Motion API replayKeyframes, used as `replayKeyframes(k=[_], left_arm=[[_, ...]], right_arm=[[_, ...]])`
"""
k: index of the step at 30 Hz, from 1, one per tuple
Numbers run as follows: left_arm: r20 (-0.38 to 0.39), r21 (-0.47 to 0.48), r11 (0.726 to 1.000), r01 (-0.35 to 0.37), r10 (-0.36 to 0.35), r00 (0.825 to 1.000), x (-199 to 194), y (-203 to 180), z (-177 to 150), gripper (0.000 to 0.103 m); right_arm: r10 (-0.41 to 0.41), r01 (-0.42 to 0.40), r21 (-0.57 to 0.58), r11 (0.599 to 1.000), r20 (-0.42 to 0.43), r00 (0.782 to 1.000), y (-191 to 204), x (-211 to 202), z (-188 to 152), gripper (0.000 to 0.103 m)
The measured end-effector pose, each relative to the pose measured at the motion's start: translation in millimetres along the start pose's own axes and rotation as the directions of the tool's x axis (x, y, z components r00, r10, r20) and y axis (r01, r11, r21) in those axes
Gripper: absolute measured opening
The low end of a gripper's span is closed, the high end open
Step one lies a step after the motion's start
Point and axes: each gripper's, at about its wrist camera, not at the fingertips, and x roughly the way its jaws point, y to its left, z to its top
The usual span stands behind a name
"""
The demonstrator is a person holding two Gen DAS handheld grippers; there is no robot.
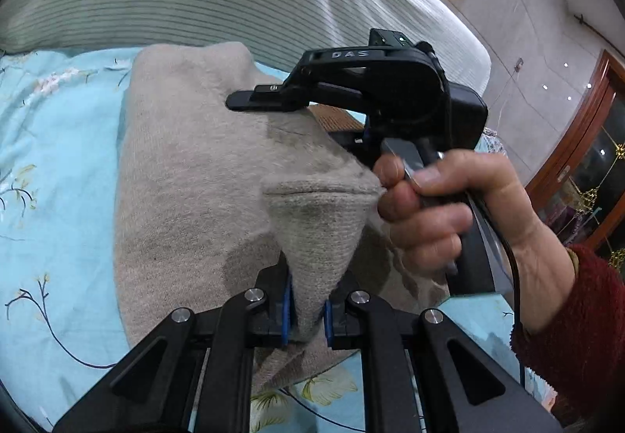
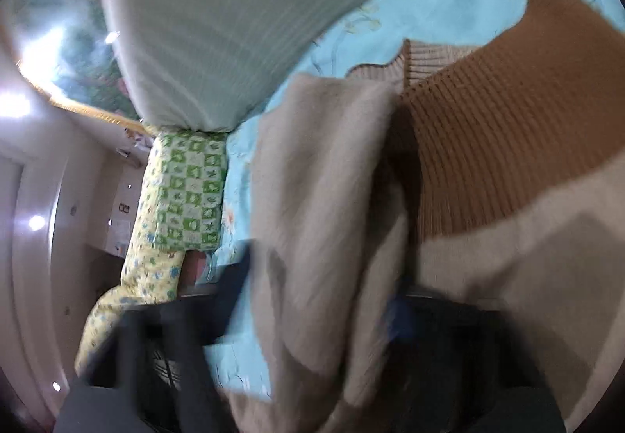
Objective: Fold small clothes
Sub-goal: 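Grasp one side of the folded sweater with the left gripper while the right gripper grasps the other side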
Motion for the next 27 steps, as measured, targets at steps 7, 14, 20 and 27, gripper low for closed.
replayKeyframes(k=[7,14,20,27], left_arm=[[0.045,0.061,0.995,0.080,-0.083,0.996,-4,-55,19,0.010],[-0.058,0.081,0.992,0.099,-0.094,0.994,53,-98,7,0.011],[-0.101,0.101,0.992,0.072,-0.062,0.993,81,-107,3,0.011],[-0.112,0.112,0.993,0.046,-0.033,0.993,87,-118,8,0.013]], right_arm=[[-0.021,0.054,-0.226,0.973,0.147,0.989,58,-81,-1,0.018],[-0.213,0.252,-0.193,0.948,0.201,0.956,13,-142,-6,0.018],[-0.264,0.289,-0.118,0.950,0.192,0.945,-31,-148,-10,0.018],[-0.320,0.364,-0.186,0.913,0.229,0.920,-31,-141,-13,0.018]])
